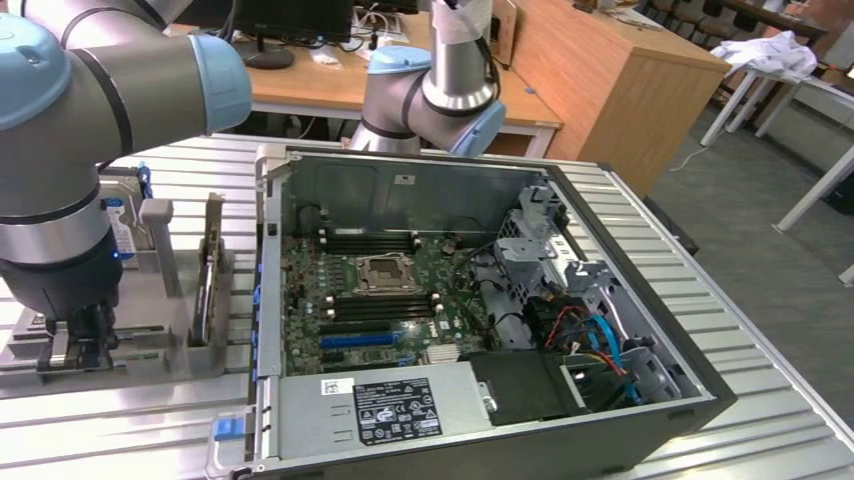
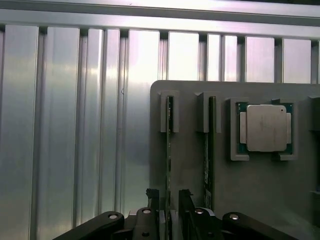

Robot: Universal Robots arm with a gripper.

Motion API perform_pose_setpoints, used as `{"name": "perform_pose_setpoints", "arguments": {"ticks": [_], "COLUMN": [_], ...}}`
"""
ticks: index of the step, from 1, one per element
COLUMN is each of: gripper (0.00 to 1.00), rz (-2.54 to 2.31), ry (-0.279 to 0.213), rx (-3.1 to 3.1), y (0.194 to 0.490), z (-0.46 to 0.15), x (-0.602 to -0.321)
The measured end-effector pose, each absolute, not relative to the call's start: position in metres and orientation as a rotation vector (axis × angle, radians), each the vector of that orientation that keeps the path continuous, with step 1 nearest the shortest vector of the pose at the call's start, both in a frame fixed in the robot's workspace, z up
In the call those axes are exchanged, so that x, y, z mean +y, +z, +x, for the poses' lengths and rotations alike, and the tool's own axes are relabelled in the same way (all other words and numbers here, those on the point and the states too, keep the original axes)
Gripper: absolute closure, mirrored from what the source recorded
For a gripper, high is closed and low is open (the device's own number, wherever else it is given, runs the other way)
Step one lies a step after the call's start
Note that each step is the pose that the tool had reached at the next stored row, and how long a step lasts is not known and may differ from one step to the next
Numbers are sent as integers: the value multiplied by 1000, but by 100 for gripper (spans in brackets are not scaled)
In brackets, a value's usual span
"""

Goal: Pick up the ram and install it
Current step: 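Pick up the ram and move it above insertion slot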

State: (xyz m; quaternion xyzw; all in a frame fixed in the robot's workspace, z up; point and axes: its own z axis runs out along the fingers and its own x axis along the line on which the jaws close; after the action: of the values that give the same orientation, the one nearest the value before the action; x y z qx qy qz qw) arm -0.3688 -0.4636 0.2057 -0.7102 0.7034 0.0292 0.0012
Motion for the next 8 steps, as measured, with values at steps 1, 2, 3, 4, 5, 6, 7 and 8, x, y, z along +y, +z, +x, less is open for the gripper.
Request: {"name": "perform_pose_setpoints", "arguments": {"ticks": [1, 2, 3, 4, 5, 6, 7, 8], "gripper": [70, 70, 70, 70, 70, 70, 70, 70], "rz": [-2229, -2229, -2229, -2229, -2229, -2229, -2229, -2228], "ry": [92, 93, 93, 93, 93, 93, 93, 94], "rx": [2207, 2207, 2207, 2207, 2207, 2207, 2207, 2207], "y": [206, 206, 206, 206, 206, 206, 205, 205], "z": [-368, -368, -368, -368, -368, -368, -368, -368], "x": [-464, -464, -464, -464, -464, -464, -464, -464]}}
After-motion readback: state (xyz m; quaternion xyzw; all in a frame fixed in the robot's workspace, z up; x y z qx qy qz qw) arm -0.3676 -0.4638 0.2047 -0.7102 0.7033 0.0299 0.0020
